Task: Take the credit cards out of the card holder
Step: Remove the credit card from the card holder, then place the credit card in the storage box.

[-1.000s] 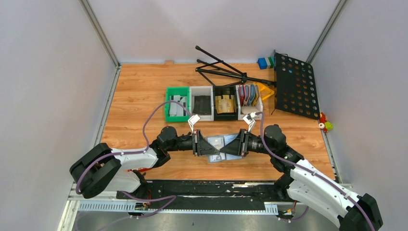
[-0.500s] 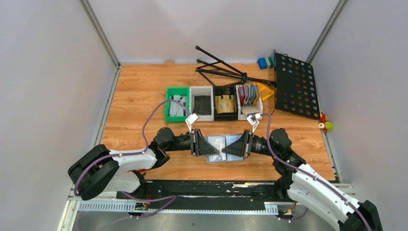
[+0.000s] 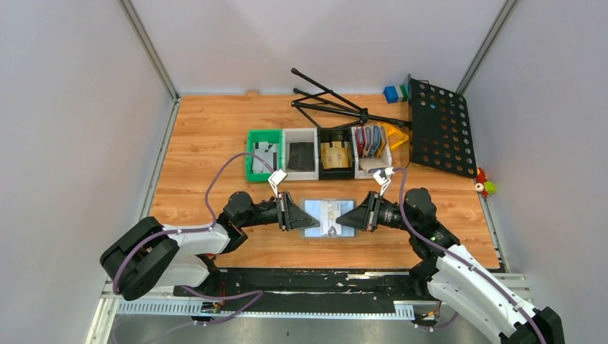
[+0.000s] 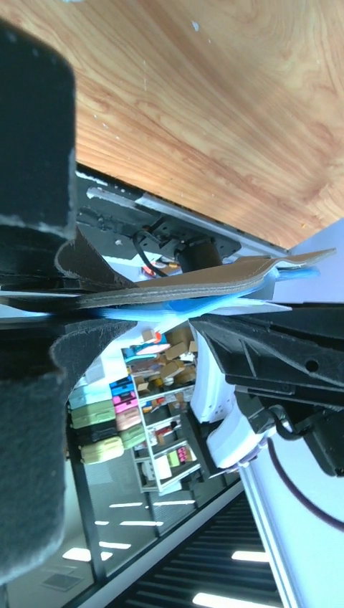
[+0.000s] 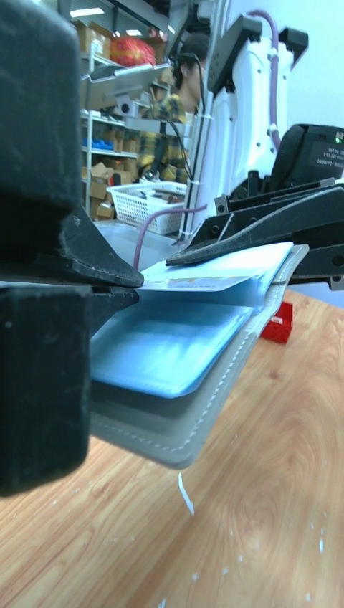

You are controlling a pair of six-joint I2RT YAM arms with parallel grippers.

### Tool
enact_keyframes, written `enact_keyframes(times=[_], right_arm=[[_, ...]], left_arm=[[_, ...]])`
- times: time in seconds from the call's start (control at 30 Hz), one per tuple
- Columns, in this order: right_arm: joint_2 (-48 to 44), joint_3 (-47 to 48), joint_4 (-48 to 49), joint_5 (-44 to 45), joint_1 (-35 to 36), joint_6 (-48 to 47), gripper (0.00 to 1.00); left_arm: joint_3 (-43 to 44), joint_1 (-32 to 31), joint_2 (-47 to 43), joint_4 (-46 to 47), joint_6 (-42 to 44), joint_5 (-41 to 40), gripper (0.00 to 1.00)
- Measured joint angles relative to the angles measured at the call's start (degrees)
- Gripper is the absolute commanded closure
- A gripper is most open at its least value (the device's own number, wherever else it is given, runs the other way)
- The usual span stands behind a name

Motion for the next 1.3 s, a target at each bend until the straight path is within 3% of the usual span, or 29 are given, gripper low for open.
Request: enact_keyframes(times=[0.13, 0.33, 0.53, 0.73, 0.93, 1.3], right_arm=[[0.24, 1.70, -5.79, 2.34, -1.46, -3.37, 1.00], [4.13, 4.31, -12.83, 7.63, -1.97, -8.48, 1.00], [11.43, 8.55, -13.00, 9.73, -2.05, -11.37, 1.00], [25.29, 17.66, -11.52, 10.05, -0.68, -13.29, 1.00], [42.34, 33.66, -9.57, 13.64, 4.57, -15.82, 1.00], [71.30, 59.76, -6.21, 17.49, 8.37, -16.13, 1.00]], left_arm=[[-0.02, 1.07, -0.46, -5.84, 2.45, -1.42, 0.85], [1.16, 1.53, -5.44, -26.91, 11.67, -6.60, 0.85], [5.84, 1.53, -9.73, -47.41, 21.51, -13.84, 0.84], [6.38, 1.53, -12.52, -60.30, 26.99, -20.83, 0.83], [6.49, 1.53, -17.62, -72.46, 29.68, -31.06, 0.82], [6.49, 1.75, -27.69, -82.49, 30.29, -43.30, 0.81]])
